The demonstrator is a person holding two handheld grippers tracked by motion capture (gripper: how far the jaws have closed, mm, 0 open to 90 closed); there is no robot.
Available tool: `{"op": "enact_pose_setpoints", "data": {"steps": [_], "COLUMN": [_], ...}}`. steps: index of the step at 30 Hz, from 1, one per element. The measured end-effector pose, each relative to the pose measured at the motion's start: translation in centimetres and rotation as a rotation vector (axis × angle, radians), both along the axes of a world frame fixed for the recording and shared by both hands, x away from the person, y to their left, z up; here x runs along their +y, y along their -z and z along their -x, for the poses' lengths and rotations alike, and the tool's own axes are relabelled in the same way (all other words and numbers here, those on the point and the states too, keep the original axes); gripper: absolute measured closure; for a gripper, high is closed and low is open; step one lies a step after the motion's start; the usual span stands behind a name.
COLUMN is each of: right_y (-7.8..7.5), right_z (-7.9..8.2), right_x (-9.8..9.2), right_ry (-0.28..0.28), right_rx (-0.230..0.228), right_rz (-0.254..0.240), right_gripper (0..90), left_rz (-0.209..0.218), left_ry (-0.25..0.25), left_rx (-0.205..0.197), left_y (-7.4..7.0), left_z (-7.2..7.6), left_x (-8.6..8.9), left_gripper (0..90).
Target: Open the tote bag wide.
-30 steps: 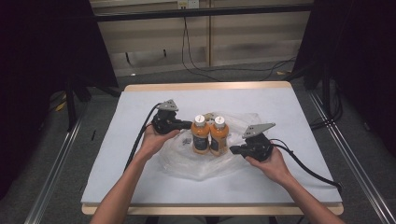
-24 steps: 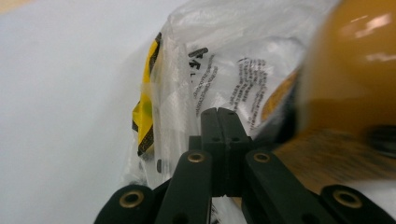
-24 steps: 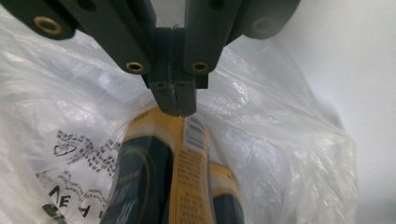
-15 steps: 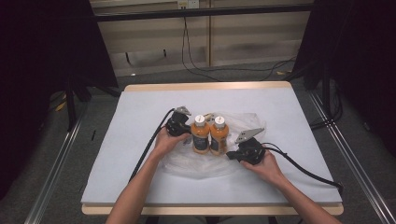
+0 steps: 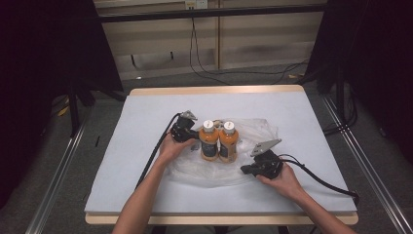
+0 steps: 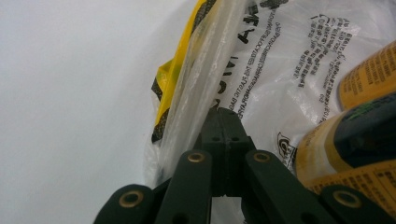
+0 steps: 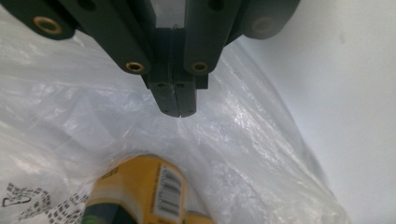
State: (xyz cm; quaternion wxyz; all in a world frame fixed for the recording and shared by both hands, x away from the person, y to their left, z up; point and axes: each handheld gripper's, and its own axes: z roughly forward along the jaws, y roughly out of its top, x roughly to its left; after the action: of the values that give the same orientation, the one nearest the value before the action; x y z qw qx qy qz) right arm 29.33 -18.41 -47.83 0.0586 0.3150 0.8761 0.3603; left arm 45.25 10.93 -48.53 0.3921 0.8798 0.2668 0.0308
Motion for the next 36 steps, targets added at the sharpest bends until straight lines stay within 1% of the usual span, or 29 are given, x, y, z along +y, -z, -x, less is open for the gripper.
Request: {"op": "enact_pose_setpoints", "data": {"steps": [4,5,6,8,9,10,11,12,13,14,15,16,17,18,19,21,22,23,24,26,27,28,29,30,31,32,34,35,36], "right_y": [0.0,0.0,0.0,-0.1,-0.1,-0.1,-0.2,-0.1,-0.2,-0.2,-0.2,-0.2,-0.2,-0.2,-0.2,-0.2,-0.2,-0.2,-0.3,-0.7,-1.0,-1.2,-1.4,-1.6,-1.8,-2.0,-2.2,-2.3,-2.4], "right_z": [0.5,0.7,0.8,1.0,1.1,1.2,1.4,1.6,1.9,2.1,2.3,2.4,2.5,2.4,2.4,2.5,2.6,2.7,2.6,2.6,2.6,2.6,2.6,2.6,2.5,2.4,2.3,2.2,2.1], "right_x": [-0.2,-0.2,-0.3,-0.2,-0.2,-0.2,-0.2,-0.3,-0.3,-0.4,-0.4,-0.4,-0.4,-0.4,-0.4,-0.4,-0.4,-0.4,-0.5,-0.7,-0.8,-1.0,-1.3,-1.5,-1.6,-1.7,-1.9,-2.0,-2.1], "right_ry": [-0.01,-0.008,-0.01,-0.006,-0.005,0.0,-0.005,-0.009,-0.014,-0.018,-0.009,-0.007,-0.006,-0.008,-0.006,-0.008,-0.014,-0.028,-0.027,-0.009,0.0,0.014,0.026,0.043,0.055,0.065,0.079,0.088,0.093], "right_rx": [0.014,0.015,0.013,0.011,0.007,0.012,0.015,0.011,0.004,-0.002,-0.006,-0.008,-0.01,-0.01,-0.007,-0.011,-0.023,-0.038,-0.04,-0.05,-0.065,-0.076,-0.083,-0.097,-0.111,-0.121,-0.134,-0.139,-0.143], "right_rz": [-0.003,-0.007,-0.012,0.002,0.003,0.005,0.006,0.003,0.01,0.014,0.021,0.021,0.024,0.023,0.02,0.018,0.016,0.011,-0.005,-0.028,-0.038,-0.057,-0.076,-0.087,-0.091,-0.095,-0.109,-0.115,-0.129], "right_gripper": [90.0,90.0,90.0,90.0,90.0,90.0,90.0,90.0,90.0,90.0,90.0,90.0,90.0,90.0,90.0,90.0,90.0,90.0,90.0,90.0,90.0,90.0,90.0,90.0,90.0,90.0,90.0,90.0,90.0], "left_rz": [-0.014,-0.019,-0.014,-0.027,-0.016,-0.031,-0.028,-0.041,-0.037,-0.036,-0.026,-0.015,-0.001,-0.004,0.001,-0.023,-0.02,-0.009,0.0,0.051,0.051,0.072,0.063,0.074,0.1,0.118,0.114,0.119,0.113], "left_ry": [-0.02,-0.028,-0.035,-0.05,-0.054,-0.057,-0.063,-0.066,-0.065,-0.065,-0.068,-0.081,-0.079,-0.088,-0.09,-0.068,-0.063,-0.071,-0.072,-0.069,-0.063,-0.062,-0.055,-0.052,-0.054,-0.044,-0.021,-0.012,-0.002], "left_rx": [-0.016,-0.016,-0.011,-0.019,-0.021,-0.027,-0.031,-0.039,-0.039,-0.032,-0.026,-0.01,-0.007,0.003,0.003,-0.016,-0.019,-0.018,-0.028,-0.031,-0.046,-0.062,-0.068,-0.084,-0.093,-0.092,-0.11,-0.116,-0.118], "left_y": [0.0,-0.1,-0.1,-0.1,0.0,-0.1,-0.1,-0.1,-0.1,-0.1,-0.1,-0.1,0.0,0.0,0.0,-0.2,-0.3,-0.4,-0.6,-1.2,-1.7,-2.0,-2.5,-3.0,-3.3,-3.6,-4.1,-4.2,-4.3], "left_z": [-0.1,-0.1,-0.2,-0.3,-0.3,-0.2,-0.1,0.0,0.0,-0.1,-0.2,-0.2,-0.3,-0.2,-0.1,0.4,0.5,0.7,0.8,1.2,1.5,1.9,2.2,2.6,2.9,3.2,3.9,4.3,4.5], "left_x": [0.5,0.6,0.7,1.1,1.1,1.2,1.2,1.1,1.0,1.1,1.2,1.3,1.4,1.4,1.4,1.2,1.2,1.3,1.5,2.0,2.3,2.5,2.7,2.9,3.1,3.2,3.4,3.4,3.5], "left_gripper": [90.0,90.0,90.0,90.0,90.0,90.0,90.0,90.0,90.0,90.0,90.0,90.0,90.0,90.0,90.0,90.0,90.0,90.0,90.0,90.0,90.0,90.0,90.0,90.0,90.0,90.0,90.0,90.0,90.0]}}
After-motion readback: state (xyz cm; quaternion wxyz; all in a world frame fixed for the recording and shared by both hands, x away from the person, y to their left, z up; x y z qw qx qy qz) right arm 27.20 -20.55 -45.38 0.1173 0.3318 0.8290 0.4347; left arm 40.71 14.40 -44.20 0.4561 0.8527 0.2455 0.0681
